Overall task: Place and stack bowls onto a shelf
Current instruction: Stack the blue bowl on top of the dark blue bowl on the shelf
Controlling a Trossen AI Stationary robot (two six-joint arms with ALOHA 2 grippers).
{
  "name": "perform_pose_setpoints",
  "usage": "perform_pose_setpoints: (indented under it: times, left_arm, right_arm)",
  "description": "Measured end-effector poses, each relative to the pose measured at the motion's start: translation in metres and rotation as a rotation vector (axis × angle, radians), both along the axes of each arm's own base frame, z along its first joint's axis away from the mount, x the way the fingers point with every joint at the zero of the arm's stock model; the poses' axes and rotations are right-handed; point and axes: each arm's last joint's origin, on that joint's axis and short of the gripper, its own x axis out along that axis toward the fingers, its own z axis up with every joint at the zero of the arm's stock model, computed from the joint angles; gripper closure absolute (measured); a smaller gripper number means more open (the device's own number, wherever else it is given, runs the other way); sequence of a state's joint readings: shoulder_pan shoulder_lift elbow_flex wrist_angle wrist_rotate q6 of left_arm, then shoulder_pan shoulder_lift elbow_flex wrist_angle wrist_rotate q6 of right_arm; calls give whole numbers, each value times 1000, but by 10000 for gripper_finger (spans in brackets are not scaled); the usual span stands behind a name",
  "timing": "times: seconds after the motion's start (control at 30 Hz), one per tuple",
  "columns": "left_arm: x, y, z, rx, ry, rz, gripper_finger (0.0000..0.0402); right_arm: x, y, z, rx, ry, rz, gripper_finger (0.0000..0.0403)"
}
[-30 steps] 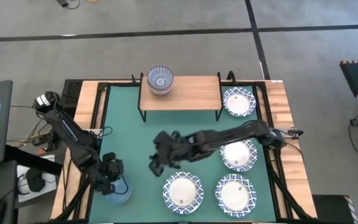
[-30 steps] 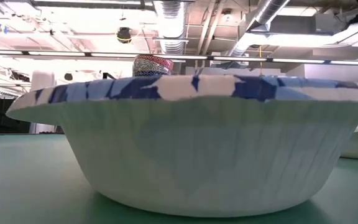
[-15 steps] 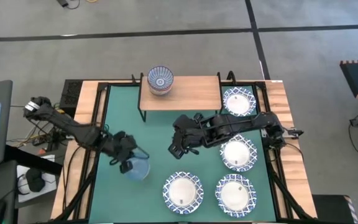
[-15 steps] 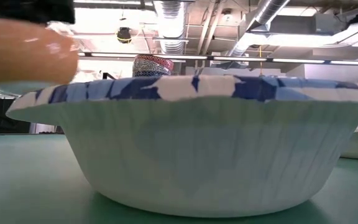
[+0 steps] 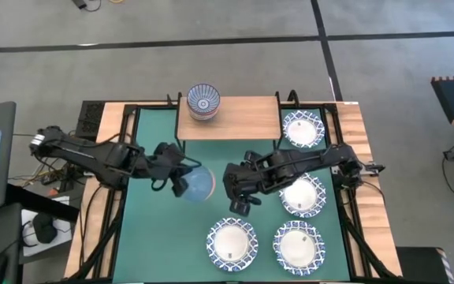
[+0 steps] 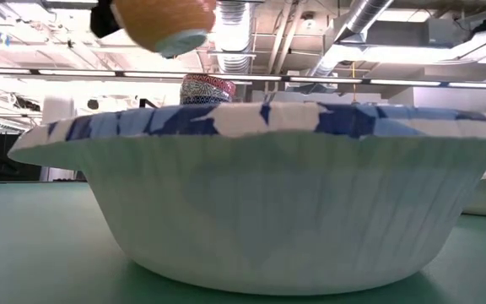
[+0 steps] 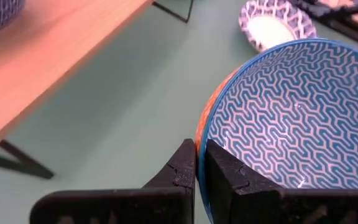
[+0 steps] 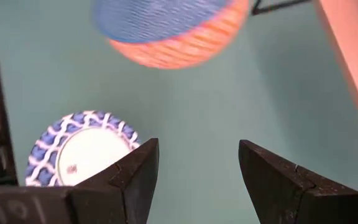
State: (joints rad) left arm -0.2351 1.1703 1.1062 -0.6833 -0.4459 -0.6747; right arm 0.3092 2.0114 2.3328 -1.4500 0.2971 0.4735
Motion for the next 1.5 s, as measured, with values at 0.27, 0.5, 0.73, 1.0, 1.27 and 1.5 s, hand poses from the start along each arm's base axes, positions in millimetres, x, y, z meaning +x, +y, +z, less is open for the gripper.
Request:
perform_pose_setpoints:
  times: [0.27,0.5,0.73,1.0,1.27,1.5]
  left_arm:
    - [30,19,37,57,-11,-10,401]
    - [38,80,84,220,52,94,401]
    - [37,165,111,338,98,267,401]
    - [30,235,106,194,190,274,401]
    - [28,259,91,149,320,257,401]
    - [20,268,89,148,345,268,401]
  right_arm:
    - [-42,-5,46,4,-124,42,155]
    - [-80,-37,72,-62,-152,-112,155]
    - [-103,-59,81,-69,-183,-215,155]
    - [-133,-96,68,-69,-146,-382,155]
    - [-145,-119,39,26,-189,-456,155]
    - [-154,-126,2,136,-210,-482,155]
